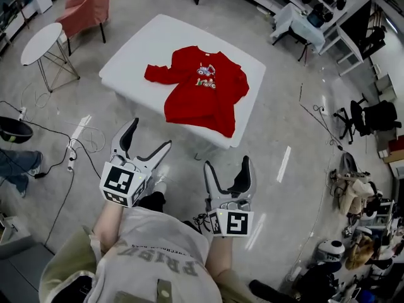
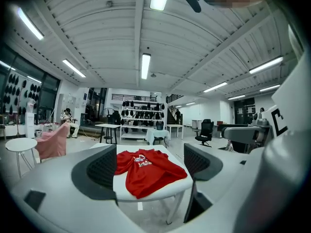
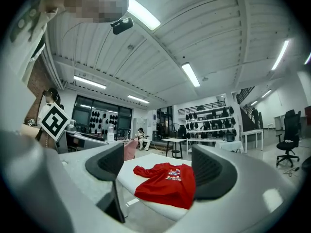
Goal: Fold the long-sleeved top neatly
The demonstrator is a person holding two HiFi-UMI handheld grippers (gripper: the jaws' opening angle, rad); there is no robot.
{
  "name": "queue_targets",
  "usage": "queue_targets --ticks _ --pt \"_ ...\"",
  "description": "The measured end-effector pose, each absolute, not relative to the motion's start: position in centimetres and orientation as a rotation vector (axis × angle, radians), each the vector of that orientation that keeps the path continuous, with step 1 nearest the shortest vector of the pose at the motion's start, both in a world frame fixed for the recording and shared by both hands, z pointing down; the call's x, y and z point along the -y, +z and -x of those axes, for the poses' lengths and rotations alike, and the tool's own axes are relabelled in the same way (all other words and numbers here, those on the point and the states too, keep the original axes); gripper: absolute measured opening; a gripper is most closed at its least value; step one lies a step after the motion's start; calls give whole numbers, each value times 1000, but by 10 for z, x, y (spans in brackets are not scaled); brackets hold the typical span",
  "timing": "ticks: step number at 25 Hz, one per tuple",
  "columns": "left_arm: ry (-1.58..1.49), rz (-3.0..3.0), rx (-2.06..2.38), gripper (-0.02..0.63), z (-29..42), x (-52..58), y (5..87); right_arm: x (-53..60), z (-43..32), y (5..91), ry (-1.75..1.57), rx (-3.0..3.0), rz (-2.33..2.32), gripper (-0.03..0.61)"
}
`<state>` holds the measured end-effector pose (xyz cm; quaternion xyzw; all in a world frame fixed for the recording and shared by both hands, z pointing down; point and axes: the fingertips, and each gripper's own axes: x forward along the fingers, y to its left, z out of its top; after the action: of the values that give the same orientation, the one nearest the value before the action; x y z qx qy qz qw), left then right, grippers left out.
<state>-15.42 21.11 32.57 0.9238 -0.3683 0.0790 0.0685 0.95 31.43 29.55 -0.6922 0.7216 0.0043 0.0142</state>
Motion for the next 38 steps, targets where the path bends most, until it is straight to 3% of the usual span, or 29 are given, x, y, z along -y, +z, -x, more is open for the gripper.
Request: queue_targets --ticks 15,38 --pt "294 -2661 1067 414 163 -110 364 -214 -14 309 -41 -2271 2244 428" --pt "410 -2458 1382 413 72 26 418 -31 -140 347 -83 -2474 1972 428"
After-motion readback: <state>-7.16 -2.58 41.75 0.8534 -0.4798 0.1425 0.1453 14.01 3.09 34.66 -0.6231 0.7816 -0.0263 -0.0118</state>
